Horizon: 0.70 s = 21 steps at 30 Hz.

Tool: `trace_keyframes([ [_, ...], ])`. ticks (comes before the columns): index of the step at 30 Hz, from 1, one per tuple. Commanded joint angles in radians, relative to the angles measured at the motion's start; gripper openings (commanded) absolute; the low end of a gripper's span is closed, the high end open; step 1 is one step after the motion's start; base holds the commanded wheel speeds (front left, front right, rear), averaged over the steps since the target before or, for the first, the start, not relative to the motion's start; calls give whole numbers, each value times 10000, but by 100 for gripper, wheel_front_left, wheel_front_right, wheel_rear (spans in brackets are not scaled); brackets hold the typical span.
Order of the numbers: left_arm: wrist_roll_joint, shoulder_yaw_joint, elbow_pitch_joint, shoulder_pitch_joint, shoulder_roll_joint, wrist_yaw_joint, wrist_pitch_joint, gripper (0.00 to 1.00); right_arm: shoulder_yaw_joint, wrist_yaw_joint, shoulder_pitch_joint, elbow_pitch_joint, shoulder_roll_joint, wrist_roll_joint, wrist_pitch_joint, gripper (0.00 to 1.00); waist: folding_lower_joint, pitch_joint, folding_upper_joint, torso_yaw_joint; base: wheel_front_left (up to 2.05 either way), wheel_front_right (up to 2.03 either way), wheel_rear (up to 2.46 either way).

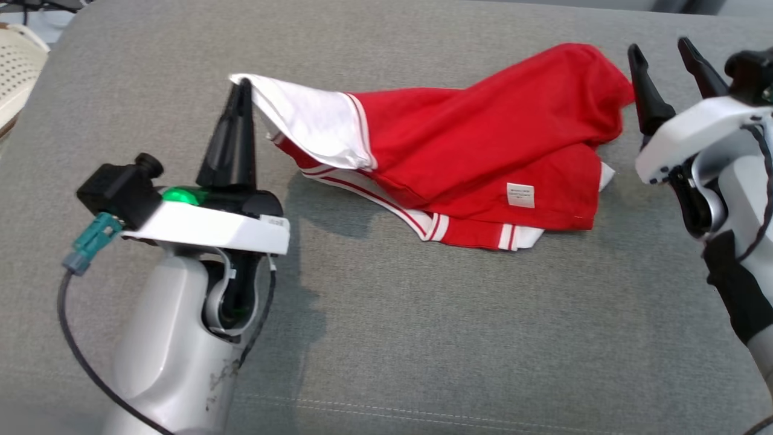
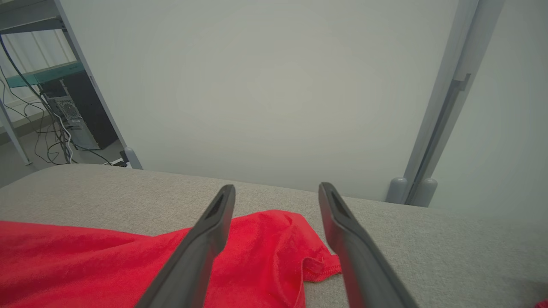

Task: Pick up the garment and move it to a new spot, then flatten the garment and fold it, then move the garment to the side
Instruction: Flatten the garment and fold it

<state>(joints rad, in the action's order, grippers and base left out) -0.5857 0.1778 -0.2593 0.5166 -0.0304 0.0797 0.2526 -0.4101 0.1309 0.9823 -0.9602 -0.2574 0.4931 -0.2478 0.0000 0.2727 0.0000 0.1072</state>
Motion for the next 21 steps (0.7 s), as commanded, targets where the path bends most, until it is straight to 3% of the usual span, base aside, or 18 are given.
trace_keyframes([
  [1, 537, -857, 662, 150, -219, 117, 85, 0, 137, -2, -773, 588, -10, 34, -131, 100, 0, -75, 0, -206, 0, 0, 0],
  [4, 1095, -1330, 1217, -231, -208, 170, 88, 0, 152, -2, -1948, 1161, 40, 327, -135, 100, 0, -138, 0, -293, 0, 0, 0],
  [11, 1126, -1413, 1985, -919, -201, 131, 90, 0, -510, -2, -4107, 2131, 107, 1379, -137, 100, 0, -230, 0, -248, 0, 0, 0],
  [21, 1100, -1153, 2160, -1081, -200, -44, 90, 0, -1202, -2, -4523, 2551, 133, 1711, -138, 100, 0, -279, 0, -115, 0, 0, 0],
])
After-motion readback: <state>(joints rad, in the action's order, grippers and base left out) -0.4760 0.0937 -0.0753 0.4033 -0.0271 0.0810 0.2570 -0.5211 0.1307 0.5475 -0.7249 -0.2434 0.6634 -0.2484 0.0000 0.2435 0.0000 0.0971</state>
